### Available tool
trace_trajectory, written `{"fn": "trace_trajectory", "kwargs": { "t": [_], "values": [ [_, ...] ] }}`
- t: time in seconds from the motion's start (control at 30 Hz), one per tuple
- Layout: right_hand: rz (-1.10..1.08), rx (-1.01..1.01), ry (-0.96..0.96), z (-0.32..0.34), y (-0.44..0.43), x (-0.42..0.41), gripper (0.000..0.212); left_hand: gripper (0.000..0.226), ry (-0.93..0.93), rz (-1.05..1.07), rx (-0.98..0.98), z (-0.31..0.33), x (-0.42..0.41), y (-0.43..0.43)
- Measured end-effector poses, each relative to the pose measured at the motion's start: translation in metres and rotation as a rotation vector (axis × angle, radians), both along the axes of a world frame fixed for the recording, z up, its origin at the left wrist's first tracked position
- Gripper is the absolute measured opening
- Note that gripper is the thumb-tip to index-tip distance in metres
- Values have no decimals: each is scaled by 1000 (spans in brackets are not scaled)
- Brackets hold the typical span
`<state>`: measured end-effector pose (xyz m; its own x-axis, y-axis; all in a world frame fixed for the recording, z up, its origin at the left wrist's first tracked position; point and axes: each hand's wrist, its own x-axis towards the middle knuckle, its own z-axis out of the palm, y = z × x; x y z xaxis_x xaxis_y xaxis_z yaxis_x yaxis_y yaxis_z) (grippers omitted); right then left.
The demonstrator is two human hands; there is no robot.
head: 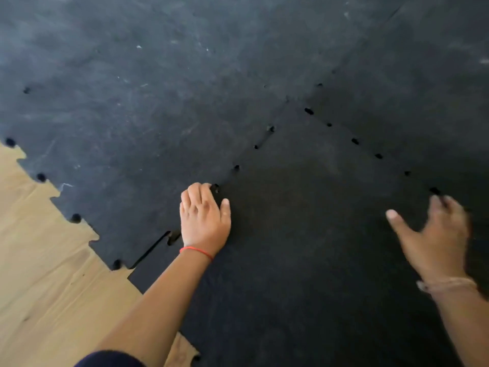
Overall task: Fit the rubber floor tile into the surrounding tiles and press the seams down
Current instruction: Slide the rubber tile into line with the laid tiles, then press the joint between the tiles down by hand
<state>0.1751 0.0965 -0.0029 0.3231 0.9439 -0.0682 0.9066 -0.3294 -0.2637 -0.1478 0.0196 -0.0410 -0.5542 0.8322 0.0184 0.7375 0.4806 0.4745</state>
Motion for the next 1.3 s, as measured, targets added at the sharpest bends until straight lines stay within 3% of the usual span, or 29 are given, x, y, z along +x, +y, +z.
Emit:
{"fn": "trace_trajectory", "kwargs": {
  "t": [0.07,0.13,0.23,0.33,0.5,0.63,0.8,0.97,1.07,1.2,1.3],
  "values": [
    [405,93,21,31,7,-85,76,59,5,-45,17,2,2,-4],
    [678,82,66,28,9,-134,80,68,34,-6,41,1,3,-20],
    [934,-15,28,16,8,-190,84,78,25,376,41,-2,0,-81],
    [1066,-15,17,10,1,-239,86,89,-254,744,-60,-5,6,-140],
    [1138,-92,-6,-19,-22,-262,98,94,-224,602,-44,-24,21,-148],
    [1174,31,-132,-39,-25,-253,93,88,-152,512,5,-30,16,-149],
    [1139,65,-160,-44,-23,-252,90,79,-81,394,93,-30,9,-147],
    [1152,62,-151,-39,-24,-249,90,81,-71,325,59,-30,6,-148],
    [1324,56,-119,-31,-55,-241,81,77,-70,276,32,-27,5,-155],
    [1686,39,-132,-36,-104,-226,73,63,66,-6,-24,-27,-12,-172],
    [1650,25,-213,-39,-97,-222,76,62,109,-208,-78,-22,-30,-172]
  ]
}}
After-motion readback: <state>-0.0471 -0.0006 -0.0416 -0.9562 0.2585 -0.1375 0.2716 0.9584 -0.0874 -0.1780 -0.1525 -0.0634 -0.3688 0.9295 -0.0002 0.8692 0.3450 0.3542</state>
